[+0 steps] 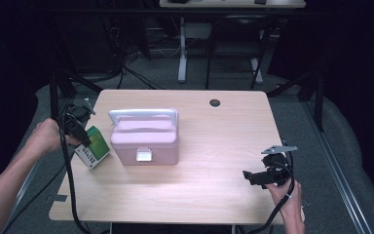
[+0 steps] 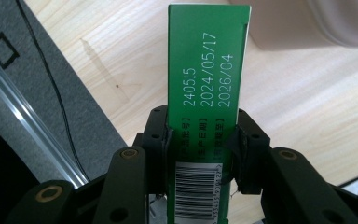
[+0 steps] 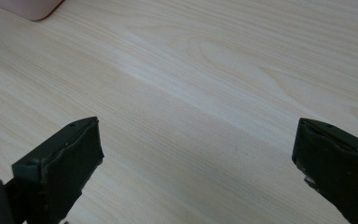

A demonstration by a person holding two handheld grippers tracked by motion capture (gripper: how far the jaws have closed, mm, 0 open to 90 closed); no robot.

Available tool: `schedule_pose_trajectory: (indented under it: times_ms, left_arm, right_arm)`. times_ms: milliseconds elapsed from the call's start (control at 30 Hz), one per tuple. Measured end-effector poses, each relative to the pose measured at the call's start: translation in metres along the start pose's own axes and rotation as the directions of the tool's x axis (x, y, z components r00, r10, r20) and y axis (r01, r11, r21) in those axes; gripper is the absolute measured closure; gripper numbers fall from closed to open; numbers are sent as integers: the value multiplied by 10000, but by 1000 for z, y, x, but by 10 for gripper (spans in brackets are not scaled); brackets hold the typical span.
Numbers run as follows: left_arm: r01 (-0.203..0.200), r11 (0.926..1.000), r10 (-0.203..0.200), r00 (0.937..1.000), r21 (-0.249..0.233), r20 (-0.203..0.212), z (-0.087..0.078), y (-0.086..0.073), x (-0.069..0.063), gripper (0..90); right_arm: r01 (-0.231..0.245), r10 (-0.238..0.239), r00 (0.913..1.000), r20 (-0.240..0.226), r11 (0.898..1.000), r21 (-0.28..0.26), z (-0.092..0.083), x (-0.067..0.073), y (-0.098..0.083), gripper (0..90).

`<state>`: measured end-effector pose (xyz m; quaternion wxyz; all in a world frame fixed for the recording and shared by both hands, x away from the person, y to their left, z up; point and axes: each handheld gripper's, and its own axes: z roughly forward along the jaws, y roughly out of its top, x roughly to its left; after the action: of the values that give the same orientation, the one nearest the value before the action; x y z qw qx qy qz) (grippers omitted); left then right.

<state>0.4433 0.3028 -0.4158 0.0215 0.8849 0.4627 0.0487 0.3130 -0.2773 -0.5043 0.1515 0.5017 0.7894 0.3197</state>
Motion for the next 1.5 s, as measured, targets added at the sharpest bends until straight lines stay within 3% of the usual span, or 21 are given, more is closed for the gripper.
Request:
schedule_pose_trajectory:
  times_ms: [467,700,967,1500]
  left_arm:
    - [748,9971,-743,9966,-134,357,19,11,13,631]
    - [740,9971,-729,9958,-169,560,20,10,17,604]
    - [709,9975,-705,9957,-47,597,21,11,18,418]
    - [580,9982,-571,9970,-164,521,19,8,18,182]
  right_arm:
    - [86,-86,9999,54,10000,-14,-2,1,1,9]
    - [19,-19,10000,61,10000,-5,-2,1,1,9]
    - [94,-94,9999,69,10000,15,0,3,1,10]
    - [50,-50,10000,53,10000,-30,-1,2,1,10]
